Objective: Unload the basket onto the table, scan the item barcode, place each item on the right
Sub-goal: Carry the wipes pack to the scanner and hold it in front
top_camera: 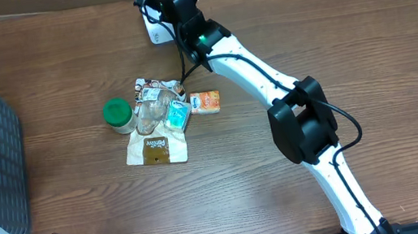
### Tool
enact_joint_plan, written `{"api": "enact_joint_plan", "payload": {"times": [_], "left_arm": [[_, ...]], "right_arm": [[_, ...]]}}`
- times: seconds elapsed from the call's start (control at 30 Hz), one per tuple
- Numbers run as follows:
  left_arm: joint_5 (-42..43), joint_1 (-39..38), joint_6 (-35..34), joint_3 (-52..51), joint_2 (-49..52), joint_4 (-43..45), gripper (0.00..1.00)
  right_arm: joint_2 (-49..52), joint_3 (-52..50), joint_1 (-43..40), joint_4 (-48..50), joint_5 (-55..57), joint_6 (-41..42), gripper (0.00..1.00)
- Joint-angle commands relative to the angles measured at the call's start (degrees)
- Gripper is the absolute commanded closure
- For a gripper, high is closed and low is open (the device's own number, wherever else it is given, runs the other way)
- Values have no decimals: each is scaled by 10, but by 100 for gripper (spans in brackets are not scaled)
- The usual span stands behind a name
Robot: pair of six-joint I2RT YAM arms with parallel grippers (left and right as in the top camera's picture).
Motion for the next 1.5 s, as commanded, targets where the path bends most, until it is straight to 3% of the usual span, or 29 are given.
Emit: {"api": "enact_joint_plan", "payload": {"times": [0.0,0.87,1.03,1.27,1.47], "left_arm": [[5,1,13,9,-5,1,0],[5,1,13,9,-5,1,1],[5,1,13,9,-5,1,0],[5,1,13,9,-5,1,1],[5,1,13,9,-5,1,1]], "right_arm": [[-3,8,5,12,10,-40,96],[-7,8,21,-28,-4,-61,96],[-66,8,19,-63,-87,14,96],[-115,8,7,-64,-62,21,96],[-123,7,3,-144,-52,62,96]]}}
